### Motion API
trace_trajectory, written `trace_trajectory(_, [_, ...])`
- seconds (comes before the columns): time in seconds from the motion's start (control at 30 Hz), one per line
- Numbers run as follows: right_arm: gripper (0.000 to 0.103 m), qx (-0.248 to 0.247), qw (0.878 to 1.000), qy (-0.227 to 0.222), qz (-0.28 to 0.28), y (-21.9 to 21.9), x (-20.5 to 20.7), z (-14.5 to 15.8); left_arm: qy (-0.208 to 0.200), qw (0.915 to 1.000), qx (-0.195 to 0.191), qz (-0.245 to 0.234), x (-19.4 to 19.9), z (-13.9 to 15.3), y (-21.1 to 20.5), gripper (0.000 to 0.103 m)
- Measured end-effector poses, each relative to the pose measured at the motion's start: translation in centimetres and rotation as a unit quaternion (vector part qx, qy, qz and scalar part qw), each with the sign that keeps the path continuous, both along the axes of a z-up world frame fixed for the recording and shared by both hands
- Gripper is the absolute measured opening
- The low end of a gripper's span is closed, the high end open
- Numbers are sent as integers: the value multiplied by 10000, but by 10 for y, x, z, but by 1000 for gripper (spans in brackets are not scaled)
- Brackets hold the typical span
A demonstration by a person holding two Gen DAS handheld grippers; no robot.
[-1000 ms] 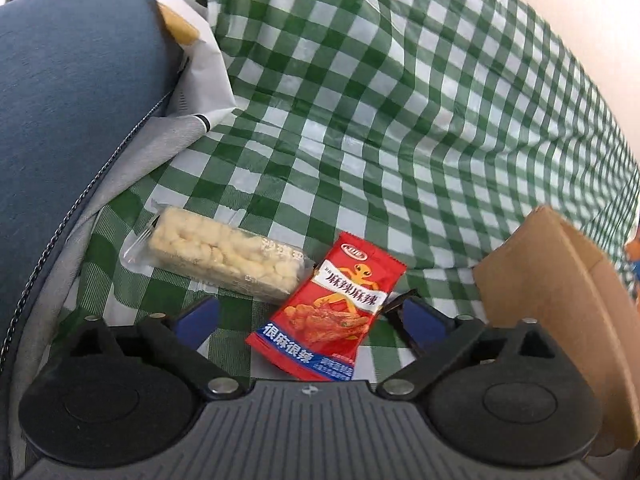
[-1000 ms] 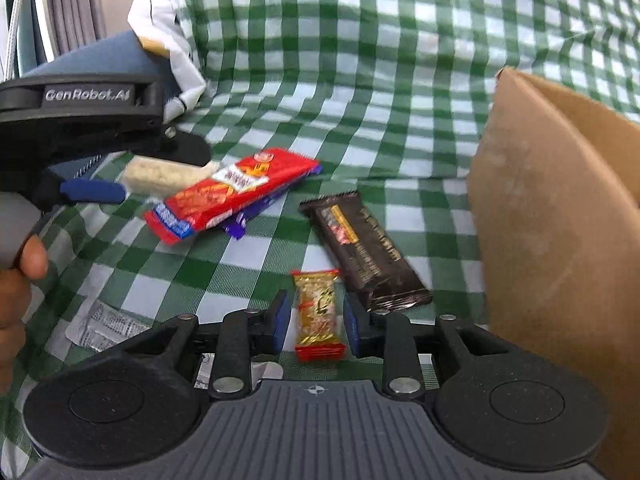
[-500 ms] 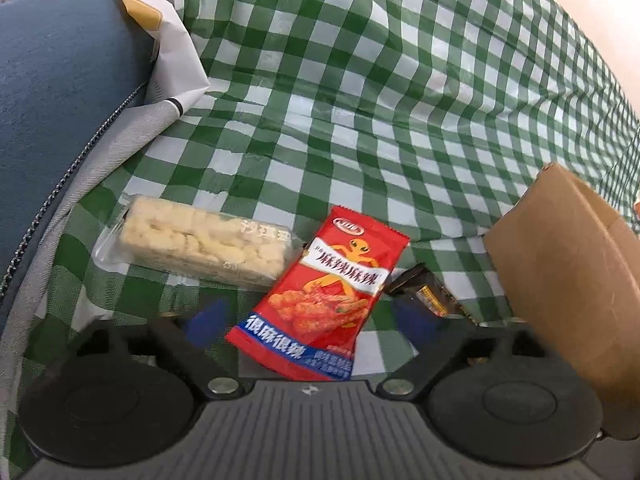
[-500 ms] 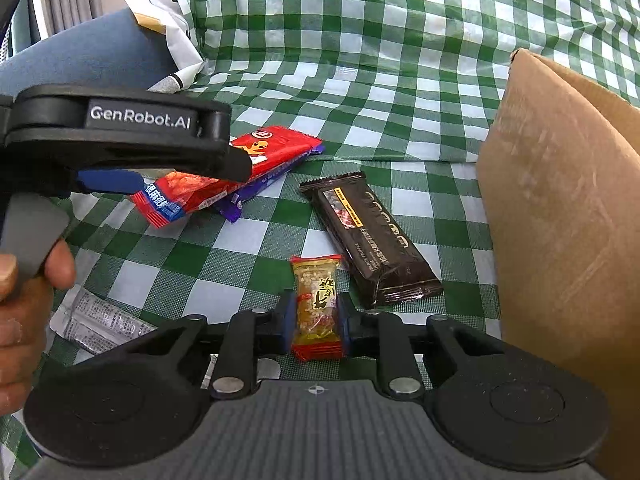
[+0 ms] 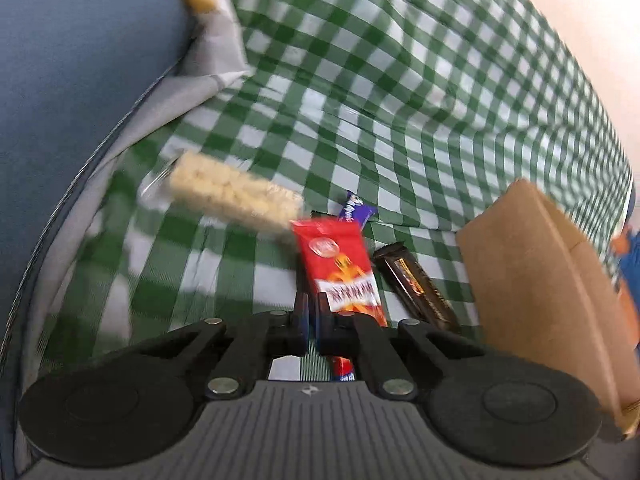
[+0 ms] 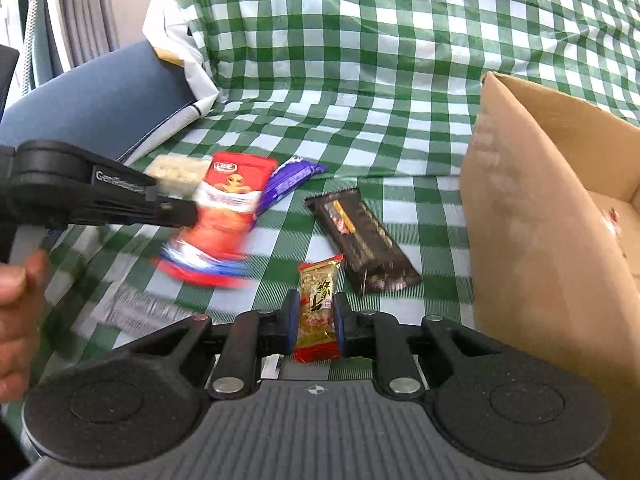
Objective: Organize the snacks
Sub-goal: 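Grasp the red spicy strip packet with the left tool while the right tool grasps the small wafer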
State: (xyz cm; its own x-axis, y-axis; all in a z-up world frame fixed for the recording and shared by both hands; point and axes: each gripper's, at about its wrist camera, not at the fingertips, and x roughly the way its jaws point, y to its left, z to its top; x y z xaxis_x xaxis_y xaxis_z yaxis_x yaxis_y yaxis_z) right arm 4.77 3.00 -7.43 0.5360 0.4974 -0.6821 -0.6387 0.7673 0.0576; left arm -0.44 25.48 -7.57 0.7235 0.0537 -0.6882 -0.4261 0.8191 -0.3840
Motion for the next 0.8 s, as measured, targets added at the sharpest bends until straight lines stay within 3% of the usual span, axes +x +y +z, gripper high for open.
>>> trace_trajectory(0.13, [19, 62, 9999, 93, 52, -16, -23, 8, -103, 9987, -453, 214, -25, 4, 2, 2])
trace_trajectory(0.33, [19, -25, 9999, 93, 130, -31, -49, 13, -123, 9991, -397, 107, -31, 10, -15, 8])
trace_trajectory(0.43, [19, -86, 9997, 139, 170, -35, -51, 13, -76, 9996, -249, -48, -21, 9, -28, 23])
trace_trajectory(0.5, [19, -128, 9995, 218, 210, -36, -50, 11, -26, 9998, -93, -154, -13, 6, -38, 44])
trace_trajectory(0.57, [19, -190, 9990, 320, 247, -35, -48, 7, 90, 9995, 62, -290, -3, 2, -48, 52])
trace_trajectory(0.7, [20, -466, 9973, 477, 302, -30, -43, -4, 229, 9980, 394, -433, 15, -8, -59, 77])
trace_trajectory(0.8, [20, -622, 9962, 471, 392, -30, -42, -9, 260, 9977, 516, -360, 26, -14, -60, 85])
